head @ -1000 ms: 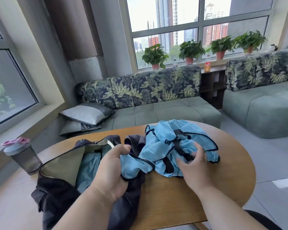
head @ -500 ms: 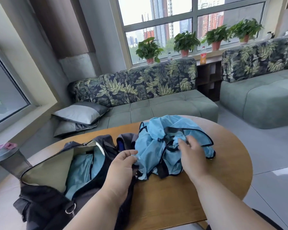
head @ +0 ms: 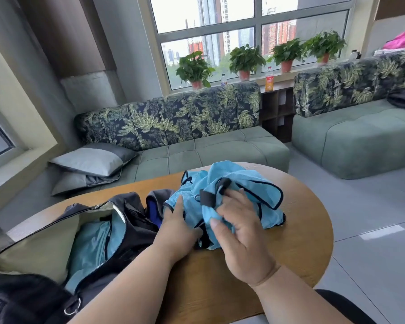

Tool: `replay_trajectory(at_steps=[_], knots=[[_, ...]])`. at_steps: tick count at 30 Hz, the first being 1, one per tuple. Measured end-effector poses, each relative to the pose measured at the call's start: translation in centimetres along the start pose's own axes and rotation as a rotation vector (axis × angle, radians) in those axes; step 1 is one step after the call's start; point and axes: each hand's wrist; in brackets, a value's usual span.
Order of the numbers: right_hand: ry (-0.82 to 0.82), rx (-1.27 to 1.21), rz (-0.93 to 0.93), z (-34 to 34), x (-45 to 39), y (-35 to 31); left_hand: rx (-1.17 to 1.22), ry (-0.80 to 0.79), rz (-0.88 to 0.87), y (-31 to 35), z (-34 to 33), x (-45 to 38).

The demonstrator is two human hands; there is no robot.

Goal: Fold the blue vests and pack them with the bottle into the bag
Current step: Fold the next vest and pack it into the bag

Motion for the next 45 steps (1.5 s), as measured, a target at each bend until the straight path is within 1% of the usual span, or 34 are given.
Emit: replay_trajectory(at_steps=[2, 5, 6, 8, 9, 12, 13, 15, 17, 18, 19, 20, 22, 23, 24, 26, 28, 30, 31, 33, 34, 37, 40, 42, 44, 45], knots=[[-0.082, 0.022, -0.001, -0.4, 0.1, -0.7, -0.160, 0.086, -0.064, 0.1, -0.3, 0.9], [-0.150, -0.035, 0.007, -0.9, 0.6, -1.6, -0.412, 0.133, -0.197, 0.7, -0.8, 3.3], [-0.162, -0.068, 0.008, -1.0, 0.6, -2.1, -0.443, 0.152, -0.228, 1.0, -0.5, 4.3], [-0.174, -0.151, -0.002, -1.1, 0.7, -3.1, -0.337, 0.229, -0.267, 1.8, 0.4, 6.0], [-0.173, -0.186, -0.005, -1.1, 0.8, -3.8, -0.276, 0.280, -0.315, 1.9, 0.9, 6.7], [-0.116, -0.278, -0.059, -0.9, 1.5, -5.0, -0.236, 0.430, -0.530, 0.9, 1.6, 6.5], [-0.086, -0.309, -0.111, -0.8, 1.8, -5.3, -0.187, 0.435, -0.566, 0.7, 2.0, 6.6], [0.012, -0.292, -0.237, -0.6, 2.4, -5.2, -0.009, 0.398, -0.558, 0.9, 3.1, 7.4], [0.116, -0.108, -0.393, -0.4, 3.2, -4.1, 0.318, 0.330, -0.478, 1.4, 4.2, 8.6], [0.116, 0.015, -0.482, 0.0, 3.7, -3.3, 0.459, 0.333, -0.479, 1.5, 4.8, 9.1], [0.063, 0.132, -0.569, 0.3, 4.1, -2.5, 0.571, 0.361, -0.487, 1.5, 5.2, 9.5], [-0.032, 0.232, -0.641, 0.5, 4.8, -1.6, 0.684, 0.373, -0.482, 1.5, 5.6, 9.9], [-0.246, 0.319, -0.783, 0.3, 6.0, -0.5, 0.888, 0.341, -0.405, 1.3, 6.0, 10.5], [-0.297, 0.288, -0.851, 0.0, 6.4, -0.2, 0.976, 0.309, -0.365, 1.0, 6.0, 10.9], [-0.298, 0.217, -0.896, -0.4, 6.5, -0.1, 1.046, 0.267, -0.352, 0.6, 6.1, 11.2], [-0.219, 0.056, -0.959, -1.2, 6.7, -0.4, 1.121, 0.154, -0.372, -0.3, 6.3, 11.7], [-0.172, -0.063, -1.010, -1.8, 6.5, -1.5, 1.191, 0.046, -0.333, -1.3, 6.7, 12.1], [-0.124, -0.261, -1.064, -2.4, 6.5, -2.5, 1.154, -0.014, -0.282, -2.0, 7.2, 12.9], [-0.065, -0.419, -1.104, -2.7, 6.4, -3.1, 1.124, -0.028, -0.276, -2.3, 7.3, 13.2], [0.059, -0.668, -1.139, -3.0, 6.0, -4.1, 1.142, 0.016, -0.261, -3.0, 7.5, 13.8], [0.102, -0.732, -1.123, -2.9, 5.6, -4.6, 1.139, 0.055, -0.228, -3.4, 7.5, 13.9], [0.168, -0.833, -1.030, -2.0, 3.8, -6.2, 1.080, 0.152, -0.067, -4.4, 7.5, 14.1], [0.165, -0.816, -0.994, -1.5, 2.4, -7.0, 0.981, 0.229, -0.055, -4.8, 7.8, 14.5], [0.149, -0.782, -0.982, -1.4, 1.9, -7.2, 0.846, 0.286, -0.065, -4.8, 7.8, 14.5], [0.118, -0.766, -0.977, -1.1, 1.5, -7.7, 0.603, 0.415, -0.003, -4.8, 7.6, 14.8], [0.090, -0.769, -0.967, -1.0, 1.3, -8.0, 0.449, 0.464, -0.007, -4.7, 7.4, 15.2]])
Point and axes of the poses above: each hand's wrist, its own x-axis away from the middle knuckle, its own z-axis out of the back of the hand, y = z × x, and after that the axes turned 8 degrees about -y, right-handed
